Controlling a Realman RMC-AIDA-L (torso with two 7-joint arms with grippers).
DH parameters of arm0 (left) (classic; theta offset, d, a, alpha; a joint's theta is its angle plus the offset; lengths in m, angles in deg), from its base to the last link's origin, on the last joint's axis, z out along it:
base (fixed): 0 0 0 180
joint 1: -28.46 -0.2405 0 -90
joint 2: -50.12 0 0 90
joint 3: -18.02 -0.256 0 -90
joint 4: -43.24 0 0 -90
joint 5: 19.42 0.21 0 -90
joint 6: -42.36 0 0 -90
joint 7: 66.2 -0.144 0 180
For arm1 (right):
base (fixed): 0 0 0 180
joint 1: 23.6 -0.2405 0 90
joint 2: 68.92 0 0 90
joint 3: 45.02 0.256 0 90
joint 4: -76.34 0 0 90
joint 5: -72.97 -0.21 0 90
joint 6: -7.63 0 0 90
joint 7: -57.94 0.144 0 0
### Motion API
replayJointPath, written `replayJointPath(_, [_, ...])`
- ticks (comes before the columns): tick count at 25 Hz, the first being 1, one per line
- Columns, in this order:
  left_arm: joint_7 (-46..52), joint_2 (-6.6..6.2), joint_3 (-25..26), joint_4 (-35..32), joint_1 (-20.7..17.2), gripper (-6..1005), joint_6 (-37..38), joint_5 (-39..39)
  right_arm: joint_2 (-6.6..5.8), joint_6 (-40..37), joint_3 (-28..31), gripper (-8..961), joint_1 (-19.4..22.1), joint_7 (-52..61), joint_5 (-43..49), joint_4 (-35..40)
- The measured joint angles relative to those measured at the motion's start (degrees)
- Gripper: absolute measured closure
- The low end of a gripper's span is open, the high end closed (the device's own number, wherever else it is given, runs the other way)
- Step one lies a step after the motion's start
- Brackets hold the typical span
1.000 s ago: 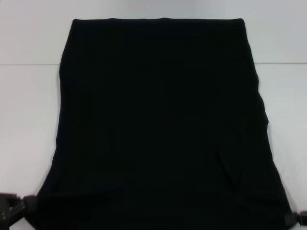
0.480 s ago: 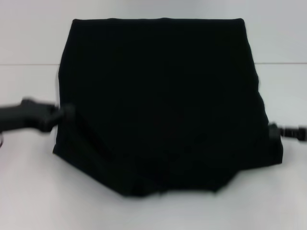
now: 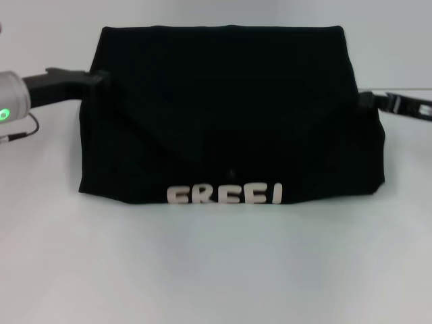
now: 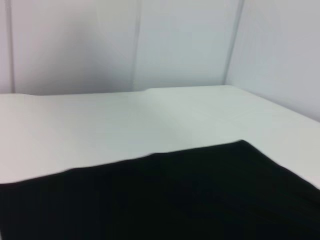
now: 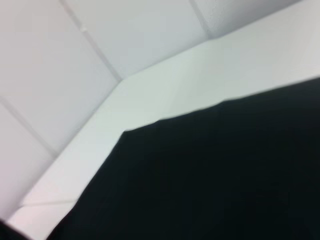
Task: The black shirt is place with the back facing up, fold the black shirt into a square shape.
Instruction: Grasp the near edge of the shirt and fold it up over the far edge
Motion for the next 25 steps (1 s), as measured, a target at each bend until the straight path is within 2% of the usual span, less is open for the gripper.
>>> replayJointPath(5, [-1.0, 0.07, -1.5, 3.1, 2.7, 976, -8.8, -0.7, 0.14, 15.3, -4.3, 898, -6.1, 0.0, -0.1, -4.5])
replayJointPath(10, [-1.3, 0.15, -3.4, 5.7, 5.0, 977, -17.8, -1.7, 0.13, 24.8, -8.0, 898, -10.4, 1.0, -0.1, -6.6])
replayJointPath(19, [-1.2, -0.16, -3.8, 7.8, 7.6, 963, -22.5, -1.7, 0.09, 28.0, -8.9, 898, -12.3, 2.8, -0.1, -7.0])
replayJointPath(23, [-1.3, 0.57, -5.0, 10.0, 7.7, 951, -27.0, -1.7, 0.21, 29.0, -9.2, 897, -12.3, 3.7, -0.3, -8.1])
replayJointPath(25, [-1.3, 1.38, -6.0, 10.8, 7.6, 944, -30.2, -1.7, 0.35, 29.6, -9.4, 897, -12.5, 4.4, -0.4, -8.7])
